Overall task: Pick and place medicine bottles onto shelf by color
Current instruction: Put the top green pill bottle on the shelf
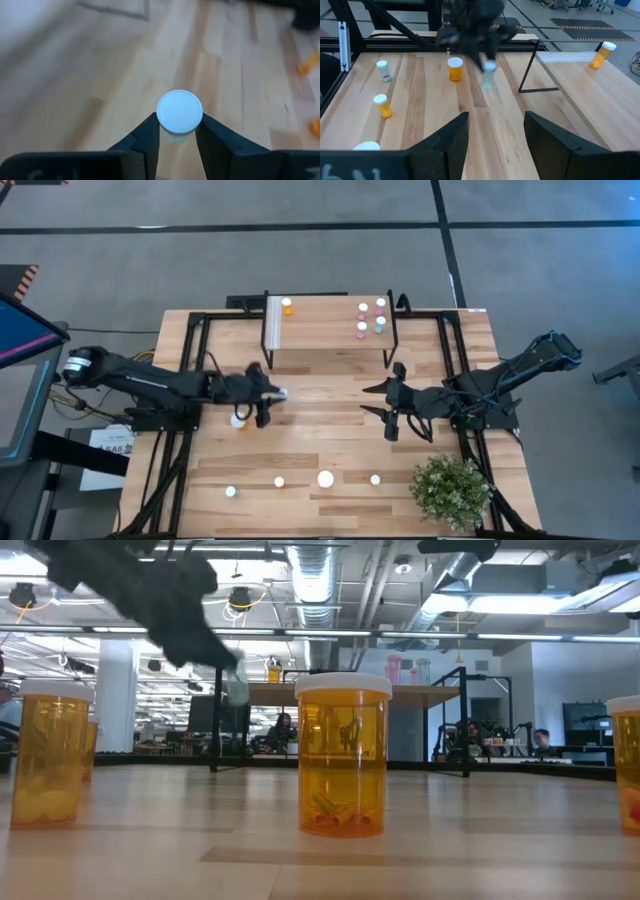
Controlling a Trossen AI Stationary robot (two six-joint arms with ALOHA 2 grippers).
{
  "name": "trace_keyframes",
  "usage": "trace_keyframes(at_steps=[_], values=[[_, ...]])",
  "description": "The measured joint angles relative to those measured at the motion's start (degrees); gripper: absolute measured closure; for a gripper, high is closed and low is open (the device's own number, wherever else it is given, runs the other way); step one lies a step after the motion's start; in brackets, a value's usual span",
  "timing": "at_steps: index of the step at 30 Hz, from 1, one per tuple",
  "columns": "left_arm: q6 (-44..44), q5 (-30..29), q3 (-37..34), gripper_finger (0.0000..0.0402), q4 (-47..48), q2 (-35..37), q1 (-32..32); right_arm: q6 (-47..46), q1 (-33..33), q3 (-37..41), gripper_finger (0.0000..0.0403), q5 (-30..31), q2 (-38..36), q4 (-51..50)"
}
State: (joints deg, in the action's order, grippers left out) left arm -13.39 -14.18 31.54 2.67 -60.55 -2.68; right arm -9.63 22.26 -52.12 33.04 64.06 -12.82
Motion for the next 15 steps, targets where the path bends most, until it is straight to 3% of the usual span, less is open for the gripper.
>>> trace_keyframes(at_steps=[9, 15], values=[[8.22, 0.79, 18.24, 0.0303, 17.01, 1.28, 9.95, -0.26, -0.18, 0.0, 0.0194, 0.02, -0.01, 0.0], [11.52, 4.12, 22.83, 0.0303, 19.83, 0.12, 16.99, -0.02, -0.25, 0.0, 0.0194, 0.04, -0.03, 0.15]])
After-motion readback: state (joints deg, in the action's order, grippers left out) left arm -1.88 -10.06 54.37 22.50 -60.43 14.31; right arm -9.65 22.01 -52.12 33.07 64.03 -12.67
